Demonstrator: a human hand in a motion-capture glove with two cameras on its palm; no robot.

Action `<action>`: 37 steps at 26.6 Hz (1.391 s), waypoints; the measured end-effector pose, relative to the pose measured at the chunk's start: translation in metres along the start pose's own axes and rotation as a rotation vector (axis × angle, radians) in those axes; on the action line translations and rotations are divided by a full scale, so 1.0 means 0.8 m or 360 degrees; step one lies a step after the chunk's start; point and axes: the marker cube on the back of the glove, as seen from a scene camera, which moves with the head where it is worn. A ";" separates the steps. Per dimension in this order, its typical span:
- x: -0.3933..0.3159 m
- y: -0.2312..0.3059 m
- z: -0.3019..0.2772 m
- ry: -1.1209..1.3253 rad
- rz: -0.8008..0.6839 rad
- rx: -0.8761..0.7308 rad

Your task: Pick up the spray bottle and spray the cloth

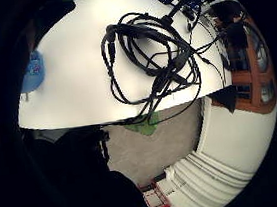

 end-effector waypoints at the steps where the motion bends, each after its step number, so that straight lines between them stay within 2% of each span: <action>1: 0.000 -0.001 -0.002 -0.0044 -0.0015 0.0037; 5: -0.006 -0.015 -0.012 -0.0272 -0.0094 0.0195; 8: -0.014 -0.032 -0.017 -0.0413 -0.0168 0.0215; 15: -0.042 -0.081 -0.014 -0.0845 -0.0396 0.0063; 24: -0.070 -0.105 -0.002 -0.1313 -0.0550 -0.0071; 28: -0.082 -0.109 0.002 -0.1487 -0.0574 -0.0090; 37: -0.107 -0.116 0.019 -0.1760 -0.0467 0.0131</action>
